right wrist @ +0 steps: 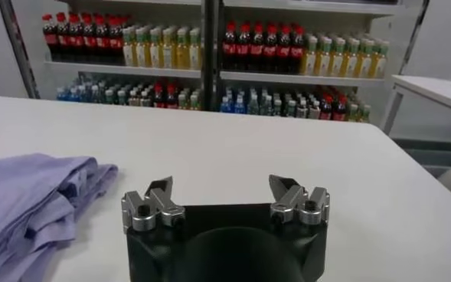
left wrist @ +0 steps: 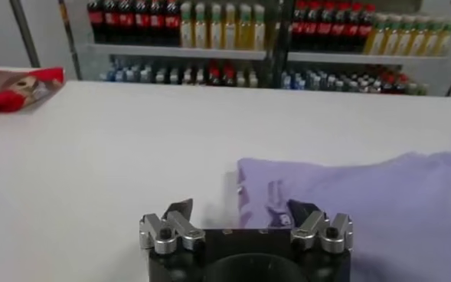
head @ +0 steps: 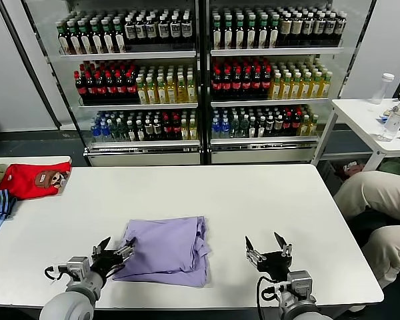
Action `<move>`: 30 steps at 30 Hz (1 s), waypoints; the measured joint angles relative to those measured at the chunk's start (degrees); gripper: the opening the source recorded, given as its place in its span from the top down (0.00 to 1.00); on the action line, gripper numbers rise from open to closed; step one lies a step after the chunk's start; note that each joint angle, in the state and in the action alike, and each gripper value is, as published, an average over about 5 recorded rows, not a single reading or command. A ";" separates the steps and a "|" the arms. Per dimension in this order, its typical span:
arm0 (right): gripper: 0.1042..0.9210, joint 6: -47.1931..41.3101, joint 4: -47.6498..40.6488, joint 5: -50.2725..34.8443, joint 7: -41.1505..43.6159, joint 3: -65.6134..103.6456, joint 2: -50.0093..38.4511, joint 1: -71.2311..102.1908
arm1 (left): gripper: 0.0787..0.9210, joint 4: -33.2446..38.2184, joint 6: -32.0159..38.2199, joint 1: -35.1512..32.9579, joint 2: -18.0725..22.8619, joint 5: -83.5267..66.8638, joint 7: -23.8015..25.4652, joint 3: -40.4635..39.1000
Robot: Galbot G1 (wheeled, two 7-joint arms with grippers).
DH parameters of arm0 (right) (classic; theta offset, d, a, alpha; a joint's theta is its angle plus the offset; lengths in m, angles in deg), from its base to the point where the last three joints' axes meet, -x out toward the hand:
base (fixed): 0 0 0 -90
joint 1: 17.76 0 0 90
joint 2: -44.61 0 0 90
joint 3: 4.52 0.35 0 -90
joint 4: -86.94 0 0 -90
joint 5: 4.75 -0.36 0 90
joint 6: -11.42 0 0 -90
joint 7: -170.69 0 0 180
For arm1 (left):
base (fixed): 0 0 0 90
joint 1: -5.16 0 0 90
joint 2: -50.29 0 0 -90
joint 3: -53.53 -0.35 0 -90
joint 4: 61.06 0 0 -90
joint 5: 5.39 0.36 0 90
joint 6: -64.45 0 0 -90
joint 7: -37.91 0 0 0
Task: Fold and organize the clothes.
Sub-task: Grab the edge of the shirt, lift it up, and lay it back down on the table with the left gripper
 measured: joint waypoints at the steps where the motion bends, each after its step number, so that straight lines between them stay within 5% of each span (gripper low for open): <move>1: 0.12 0.01 -0.05 -0.01 0.01 -0.02 -0.05 -0.03 | 0.16 -0.20 -0.02 -0.11 0.05 -0.26 0.22 0.24; 23: 0.12 0.13 -0.15 -0.01 0.08 -0.13 0.02 -0.28 | 0.90 0.07 -0.36 -1.29 1.56 -5.71 3.42 1.54; 30: 0.12 0.09 -0.12 -0.01 0.07 -0.01 -0.12 -0.52 | 0.96 2.48 -1.64 -1.06 -1.34 -6.67 5.30 8.81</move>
